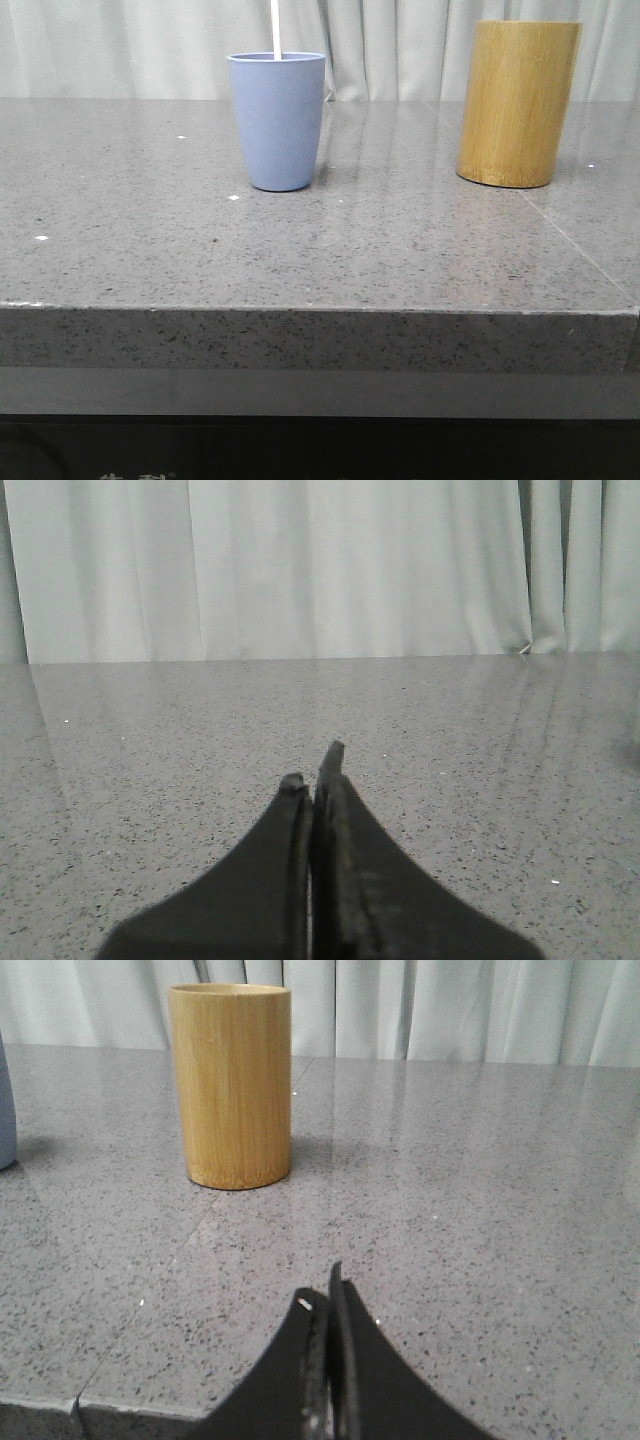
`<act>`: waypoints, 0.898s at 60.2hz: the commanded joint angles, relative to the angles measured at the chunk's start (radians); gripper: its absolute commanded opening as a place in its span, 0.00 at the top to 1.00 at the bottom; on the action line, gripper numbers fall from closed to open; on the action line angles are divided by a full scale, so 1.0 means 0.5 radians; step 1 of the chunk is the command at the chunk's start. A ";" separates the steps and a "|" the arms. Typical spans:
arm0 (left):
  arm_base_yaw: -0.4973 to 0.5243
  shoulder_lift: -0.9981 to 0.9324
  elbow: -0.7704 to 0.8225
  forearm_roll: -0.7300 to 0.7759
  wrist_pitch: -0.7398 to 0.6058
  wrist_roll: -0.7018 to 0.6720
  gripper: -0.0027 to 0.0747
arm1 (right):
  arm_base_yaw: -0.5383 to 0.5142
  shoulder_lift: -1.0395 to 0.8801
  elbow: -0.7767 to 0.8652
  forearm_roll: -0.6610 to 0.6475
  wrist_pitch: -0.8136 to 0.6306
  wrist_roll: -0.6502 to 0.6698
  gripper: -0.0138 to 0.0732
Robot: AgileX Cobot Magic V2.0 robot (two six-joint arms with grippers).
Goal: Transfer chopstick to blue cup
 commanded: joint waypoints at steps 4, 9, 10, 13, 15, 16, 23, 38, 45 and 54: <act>0.005 -0.048 0.021 -0.020 -0.168 -0.006 0.99 | -0.015 -0.045 -0.006 -0.013 -0.212 -0.013 0.92; 0.005 -0.048 0.021 -0.020 -0.168 -0.006 0.99 | -0.015 -0.042 -0.006 -0.013 -0.210 -0.013 0.92; 0.005 -0.048 0.021 -0.020 -0.168 -0.006 0.99 | -0.015 -0.042 -0.006 -0.013 -0.210 -0.013 0.92; 0.005 -0.048 0.021 -0.020 -0.168 -0.006 0.99 | -0.015 -0.042 -0.006 -0.013 -0.210 -0.013 0.92; 0.005 -0.048 0.021 -0.020 -0.168 -0.006 0.99 | -0.015 -0.042 -0.006 -0.013 -0.210 -0.013 0.92; 0.005 -0.048 0.021 -0.020 -0.168 -0.006 0.99 | -0.015 -0.042 -0.006 -0.013 -0.210 -0.013 0.92; 0.005 -0.048 0.021 -0.020 -0.168 -0.006 0.99 | -0.015 -0.042 -0.006 -0.013 -0.210 -0.013 0.92; 0.005 -0.048 0.021 -0.020 -0.168 -0.006 0.99 | -0.015 -0.043 -0.006 -0.262 -0.217 0.208 0.92; 0.005 -0.048 0.021 -0.020 -0.168 -0.006 0.99 | -0.015 -0.043 -0.006 -0.311 -0.223 0.309 0.92; 0.005 -0.048 0.021 -0.020 -0.168 -0.006 0.99 | -0.026 -0.043 -0.006 -0.277 -0.228 0.309 0.92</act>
